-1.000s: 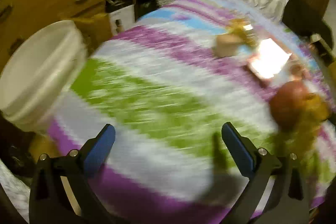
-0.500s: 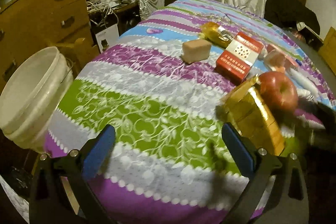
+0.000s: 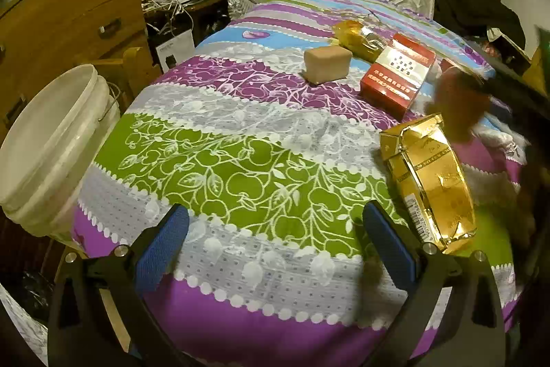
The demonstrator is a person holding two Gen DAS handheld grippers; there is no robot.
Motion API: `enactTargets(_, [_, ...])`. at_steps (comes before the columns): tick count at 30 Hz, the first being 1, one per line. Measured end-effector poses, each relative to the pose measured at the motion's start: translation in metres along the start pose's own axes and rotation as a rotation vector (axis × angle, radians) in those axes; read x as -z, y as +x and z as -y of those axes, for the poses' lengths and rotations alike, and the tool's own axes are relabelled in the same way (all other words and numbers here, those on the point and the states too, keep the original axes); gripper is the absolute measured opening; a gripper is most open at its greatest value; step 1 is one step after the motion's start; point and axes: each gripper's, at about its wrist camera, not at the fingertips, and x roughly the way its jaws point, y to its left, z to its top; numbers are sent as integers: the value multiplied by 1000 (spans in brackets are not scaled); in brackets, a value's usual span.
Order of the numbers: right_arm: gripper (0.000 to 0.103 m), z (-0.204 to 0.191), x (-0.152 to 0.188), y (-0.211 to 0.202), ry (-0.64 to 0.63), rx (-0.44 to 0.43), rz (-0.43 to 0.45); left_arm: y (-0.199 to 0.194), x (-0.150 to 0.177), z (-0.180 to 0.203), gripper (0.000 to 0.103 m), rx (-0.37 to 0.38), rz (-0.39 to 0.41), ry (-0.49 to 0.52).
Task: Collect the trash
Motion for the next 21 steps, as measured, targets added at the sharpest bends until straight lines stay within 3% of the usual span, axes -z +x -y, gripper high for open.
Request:
enactTargets(2, [80,-2,-15,17,-28,55,27,-3,-1,1,97,15,0,0])
enactTargets(4, [80,-3,-20,24,-40,73,-28,-9,-2,-1,97,22,14,-1])
enactTargets(8, [90,-9,-1,-34,-78,107,70,-14,-6,-7,97,45,17,-16])
enactTargets(11, [90,-6,26,-77,-23,68,72,-22,-10,0,97,85,27,3])
enactTargets(13, [90,-20,52,-96,41,-66,22,-29,-12,5,97,74,52,17])
enactTargets(15, [90,-47,72,-99,-5,-147,-35,-32,-13,1,97,36,60,-1])
enactTargets(19, [89,-91,95,-75,-130,-144,-129,-28,-14,-32,97,-105,21,-76])
enactTargets(21, [68,-103,101,-54,-163,-132,-172,-30,-13,-50,97,-134,21,-102])
